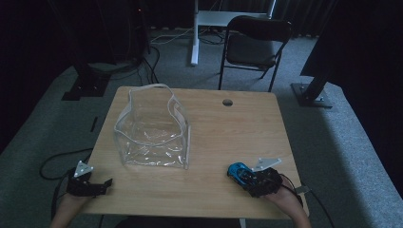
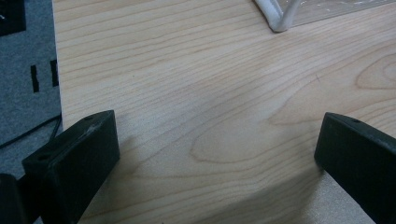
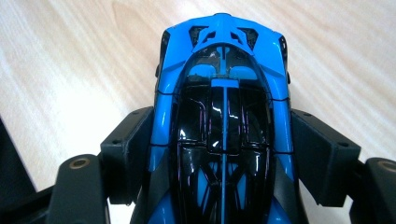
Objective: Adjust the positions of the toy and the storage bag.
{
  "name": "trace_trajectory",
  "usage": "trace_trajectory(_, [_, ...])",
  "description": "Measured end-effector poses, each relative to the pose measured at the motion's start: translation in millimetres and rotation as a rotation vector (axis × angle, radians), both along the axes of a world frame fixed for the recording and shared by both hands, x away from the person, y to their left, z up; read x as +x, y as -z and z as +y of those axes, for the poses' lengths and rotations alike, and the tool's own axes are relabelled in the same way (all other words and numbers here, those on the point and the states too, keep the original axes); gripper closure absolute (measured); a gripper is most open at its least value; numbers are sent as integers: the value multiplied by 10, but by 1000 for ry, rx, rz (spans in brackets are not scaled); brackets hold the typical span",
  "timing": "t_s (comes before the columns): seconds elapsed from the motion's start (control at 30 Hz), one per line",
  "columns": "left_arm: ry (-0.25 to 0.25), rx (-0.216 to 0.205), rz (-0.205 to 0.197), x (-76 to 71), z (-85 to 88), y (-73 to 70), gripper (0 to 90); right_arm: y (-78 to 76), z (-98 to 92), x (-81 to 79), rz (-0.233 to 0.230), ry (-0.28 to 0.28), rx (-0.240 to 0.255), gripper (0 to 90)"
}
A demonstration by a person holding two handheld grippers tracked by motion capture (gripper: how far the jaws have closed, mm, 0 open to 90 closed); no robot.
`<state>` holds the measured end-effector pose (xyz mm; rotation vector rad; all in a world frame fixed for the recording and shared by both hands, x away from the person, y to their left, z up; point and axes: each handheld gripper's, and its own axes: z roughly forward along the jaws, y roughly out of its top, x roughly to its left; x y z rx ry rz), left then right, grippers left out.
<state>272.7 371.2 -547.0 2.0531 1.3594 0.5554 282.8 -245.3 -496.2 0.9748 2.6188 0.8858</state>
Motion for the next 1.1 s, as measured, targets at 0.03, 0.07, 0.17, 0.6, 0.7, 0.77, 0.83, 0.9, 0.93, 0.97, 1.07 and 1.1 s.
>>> trace_trajectory(0.03, [0,0,0,0,0,0,4,17,-14,-32,2,4,0,267])
trace_trajectory(0.07, [0,0,0,0,0,0,4,29,-20,-50,6,5,-1,266])
trace_trajectory(0.17, [0,0,0,0,0,0,4,79,-31,-115,16,5,-3,266])
trace_trajectory(0.6, [-1,2,1,0,2,-1,4,250,-59,-281,15,6,-42,266])
trace_trajectory(0.7, [-4,2,0,1,4,0,4,280,-82,-293,30,8,-9,265])
trace_trajectory(0.77, [-6,2,0,0,4,0,4,291,-98,-300,26,6,-2,263])
trace_trajectory(0.83, [-7,2,0,0,5,0,3,329,-103,-301,48,18,-3,244])
trace_trajectory(0.9, [-7,2,0,0,4,0,4,345,-111,-309,51,27,1,240])
trace_trajectory(0.93, [-7,2,0,0,5,0,4,343,-119,-308,58,28,7,239])
trace_trajectory(0.97, [-7,2,0,0,4,0,3,337,-133,-308,59,28,12,235])
trace_trajectory(1.07, [-7,1,0,0,4,0,4,302,-153,-312,61,32,26,204])
trace_trajectory(1.1, [-7,2,0,0,4,0,3,280,-158,-312,58,39,30,204])
